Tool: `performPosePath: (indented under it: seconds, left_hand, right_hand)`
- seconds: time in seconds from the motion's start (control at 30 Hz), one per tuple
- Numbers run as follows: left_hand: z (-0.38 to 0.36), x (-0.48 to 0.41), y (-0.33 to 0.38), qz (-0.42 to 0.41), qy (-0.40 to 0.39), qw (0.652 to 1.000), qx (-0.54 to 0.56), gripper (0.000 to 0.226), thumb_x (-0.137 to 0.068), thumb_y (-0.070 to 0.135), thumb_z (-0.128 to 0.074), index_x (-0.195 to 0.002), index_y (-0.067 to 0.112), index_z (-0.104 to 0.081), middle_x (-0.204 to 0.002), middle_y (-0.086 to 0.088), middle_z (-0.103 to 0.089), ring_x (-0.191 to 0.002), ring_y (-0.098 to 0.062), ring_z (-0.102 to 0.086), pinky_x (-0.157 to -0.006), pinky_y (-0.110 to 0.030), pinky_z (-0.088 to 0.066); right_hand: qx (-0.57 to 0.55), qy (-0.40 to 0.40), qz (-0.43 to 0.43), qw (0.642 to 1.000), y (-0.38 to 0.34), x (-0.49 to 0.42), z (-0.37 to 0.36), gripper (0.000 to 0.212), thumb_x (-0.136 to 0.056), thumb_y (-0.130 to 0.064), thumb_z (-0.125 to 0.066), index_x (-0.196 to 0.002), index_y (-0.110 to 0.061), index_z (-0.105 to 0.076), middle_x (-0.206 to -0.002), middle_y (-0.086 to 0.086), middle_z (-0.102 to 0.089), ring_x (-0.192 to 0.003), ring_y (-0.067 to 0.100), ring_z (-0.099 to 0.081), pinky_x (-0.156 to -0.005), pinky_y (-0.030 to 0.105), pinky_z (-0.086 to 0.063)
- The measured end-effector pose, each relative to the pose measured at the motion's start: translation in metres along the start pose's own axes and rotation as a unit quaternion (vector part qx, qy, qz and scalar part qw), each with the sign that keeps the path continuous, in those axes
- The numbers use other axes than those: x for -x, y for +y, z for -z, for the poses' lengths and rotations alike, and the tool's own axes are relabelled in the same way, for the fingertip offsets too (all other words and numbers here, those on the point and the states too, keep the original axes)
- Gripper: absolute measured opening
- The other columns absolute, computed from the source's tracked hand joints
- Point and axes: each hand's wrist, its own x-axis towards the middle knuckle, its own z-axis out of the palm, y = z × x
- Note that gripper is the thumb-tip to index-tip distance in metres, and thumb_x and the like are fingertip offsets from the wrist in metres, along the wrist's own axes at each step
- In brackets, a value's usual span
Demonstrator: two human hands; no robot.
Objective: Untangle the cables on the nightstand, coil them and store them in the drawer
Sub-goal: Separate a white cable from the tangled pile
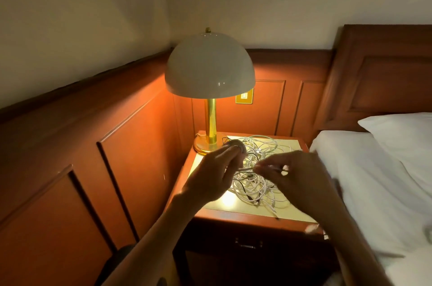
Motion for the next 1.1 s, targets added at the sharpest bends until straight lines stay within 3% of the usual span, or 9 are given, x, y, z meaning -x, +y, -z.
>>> performPosePath:
  seconds: [0.13, 0.27, 0.33, 0.4, 0.5, 0.63, 0.8, 0.9, 1.1]
  left_hand:
    - [0.007, 0.006, 0.021, 0.135, -0.082, 0.952, 0.261, 0.035, -0.107, 0.018, -0.038, -0.079, 0.011, -0.057, -0.063, 0.001, -0.048, -0.055, -0.015, -0.041, -0.054, -0.03, -0.034]
    - [0.014, -0.005, 0.044, 0.188, -0.057, 0.789, 0.581, 0.027, -0.097, 0.032, -0.056, -0.076, 0.017, -0.063, -0.056, 0.01, -0.045, -0.049, -0.006, -0.039, -0.05, -0.018, -0.036]
    - [0.014, -0.013, 0.055, 0.174, -0.025, 0.7, 0.692, 0.026, -0.097, 0.03, -0.055, -0.079, 0.013, -0.062, -0.058, 0.009, -0.046, -0.051, -0.004, -0.041, -0.05, -0.016, -0.039]
    - [0.011, -0.022, 0.061, 0.171, 0.028, 0.626, 0.76, 0.032, -0.102, 0.023, -0.042, -0.083, 0.01, -0.064, -0.061, 0.007, -0.048, -0.053, -0.003, -0.044, -0.052, -0.016, -0.043]
    - [0.006, -0.034, 0.061, 0.168, 0.125, 0.575, 0.791, 0.035, -0.103, 0.019, -0.033, -0.086, 0.007, -0.061, -0.063, 0.004, -0.051, -0.055, -0.004, -0.049, -0.054, -0.018, -0.047]
    - [-0.004, -0.041, 0.06, 0.185, 0.2, 0.578, 0.769, 0.032, -0.105, 0.017, -0.033, -0.086, 0.006, -0.055, -0.062, 0.002, -0.049, -0.055, -0.005, -0.048, -0.055, -0.018, -0.047]
    - [-0.026, -0.038, 0.056, 0.243, 0.256, 0.753, 0.555, 0.038, -0.11, 0.02, -0.026, -0.088, 0.01, -0.056, -0.063, 0.004, -0.053, -0.06, -0.007, -0.051, -0.065, -0.021, -0.046]
    - [-0.031, -0.037, 0.048, 0.234, 0.277, 0.814, 0.454, 0.037, -0.108, 0.029, -0.026, -0.091, 0.014, -0.055, -0.067, 0.004, -0.055, -0.064, -0.01, -0.051, -0.068, -0.024, -0.043]
    - [-0.029, -0.033, 0.039, 0.213, 0.285, 0.791, 0.497, 0.033, -0.1, 0.031, -0.032, -0.081, 0.012, -0.05, -0.06, 0.003, -0.047, -0.057, -0.01, -0.044, -0.06, -0.023, -0.041]
  right_hand:
    - [-0.092, -0.016, 0.007, 0.996, -0.001, -0.021, 0.024, 0.009, -0.071, -0.044, -0.082, -0.079, -0.039, -0.08, -0.063, -0.013, -0.069, -0.057, 0.001, -0.06, -0.053, 0.011, -0.035]
    - [-0.332, -0.036, -0.006, 0.942, -0.016, -0.027, 0.019, 0.018, -0.079, -0.019, -0.075, -0.094, -0.011, -0.08, -0.054, -0.001, -0.059, -0.045, 0.002, -0.043, -0.049, 0.014, -0.031]
    - [-0.403, -0.024, -0.04, 0.914, -0.025, -0.028, 0.004, 0.023, -0.085, -0.026, -0.067, -0.095, -0.009, -0.078, -0.051, -0.006, -0.051, -0.044, 0.005, -0.037, -0.045, 0.024, -0.027]
    - [-0.458, -0.002, -0.078, 0.886, -0.032, -0.028, -0.013, 0.031, -0.091, -0.037, -0.063, -0.083, -0.009, -0.075, -0.055, 0.018, -0.032, -0.05, 0.021, -0.025, -0.049, 0.038, -0.019]
    - [-0.489, 0.029, -0.142, 0.86, -0.035, -0.026, -0.03, 0.047, -0.096, -0.038, -0.06, -0.055, -0.017, -0.051, -0.053, 0.012, -0.025, -0.045, 0.015, -0.022, -0.048, 0.033, -0.018]
    - [-0.479, 0.046, -0.165, 0.861, -0.038, -0.019, -0.04, 0.046, -0.098, -0.036, -0.058, -0.054, -0.022, -0.06, -0.047, -0.003, -0.034, -0.043, 0.013, -0.023, -0.046, 0.024, -0.019]
    - [-0.478, 0.033, -0.225, 0.849, -0.029, -0.017, -0.051, 0.045, -0.102, -0.036, -0.053, -0.061, -0.017, -0.054, -0.052, 0.001, -0.03, -0.042, 0.011, -0.023, -0.045, 0.025, -0.02]
    - [-0.481, -0.006, -0.246, 0.841, -0.024, -0.013, -0.054, 0.038, -0.102, -0.035, -0.052, -0.069, -0.018, -0.059, -0.051, -0.002, -0.034, -0.041, 0.011, -0.026, -0.043, 0.023, -0.022]
    - [-0.568, -0.043, -0.318, 0.758, -0.018, -0.013, -0.055, 0.037, -0.091, -0.035, -0.069, -0.06, -0.02, -0.056, -0.054, -0.001, -0.021, -0.044, 0.011, -0.018, -0.049, 0.028, -0.012]
